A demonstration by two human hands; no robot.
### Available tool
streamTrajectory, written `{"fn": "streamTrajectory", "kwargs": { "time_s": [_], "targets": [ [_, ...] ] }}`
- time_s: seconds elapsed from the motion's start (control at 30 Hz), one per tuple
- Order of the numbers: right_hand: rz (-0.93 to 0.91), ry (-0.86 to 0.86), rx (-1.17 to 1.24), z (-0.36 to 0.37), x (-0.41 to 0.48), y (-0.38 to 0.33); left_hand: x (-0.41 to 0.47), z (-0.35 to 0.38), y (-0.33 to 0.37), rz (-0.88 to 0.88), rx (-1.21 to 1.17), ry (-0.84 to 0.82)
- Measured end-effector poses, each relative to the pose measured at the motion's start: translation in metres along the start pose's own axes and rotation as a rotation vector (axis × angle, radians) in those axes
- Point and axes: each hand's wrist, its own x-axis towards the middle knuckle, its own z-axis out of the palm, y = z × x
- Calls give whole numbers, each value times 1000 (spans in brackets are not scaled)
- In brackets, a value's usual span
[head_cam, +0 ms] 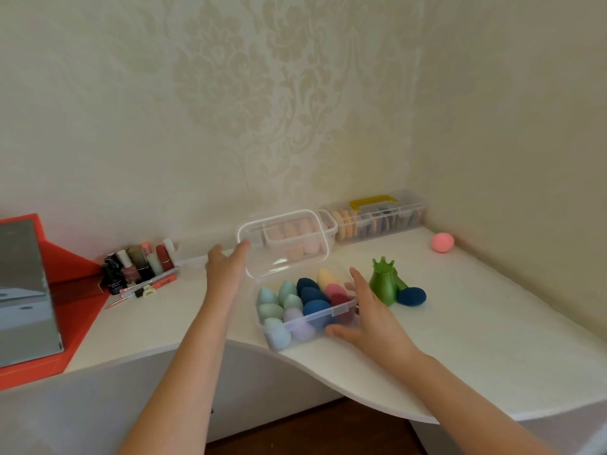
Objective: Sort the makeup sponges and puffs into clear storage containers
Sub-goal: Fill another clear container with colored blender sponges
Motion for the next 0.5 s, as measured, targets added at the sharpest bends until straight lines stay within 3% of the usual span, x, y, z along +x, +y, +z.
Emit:
{"fn": "streamTrajectory", "kwargs": {
  "time_s": [0.1, 0.27, 0.33, 0.5],
  "targets": [
    [9, -15, 0, 2, 3, 3, 10, -6, -8, -252, -451, -241],
    [20, -11, 5, 2, 4, 8, 16, -9, -9, -231, -686, -358],
    [4, 7, -2, 2, 4, 9, 12, -11, 0, -124, -513, -469],
    [-44, 52, 18, 4, 2, 10, -6, -27, 16, 153, 367, -837]
  ]
}}
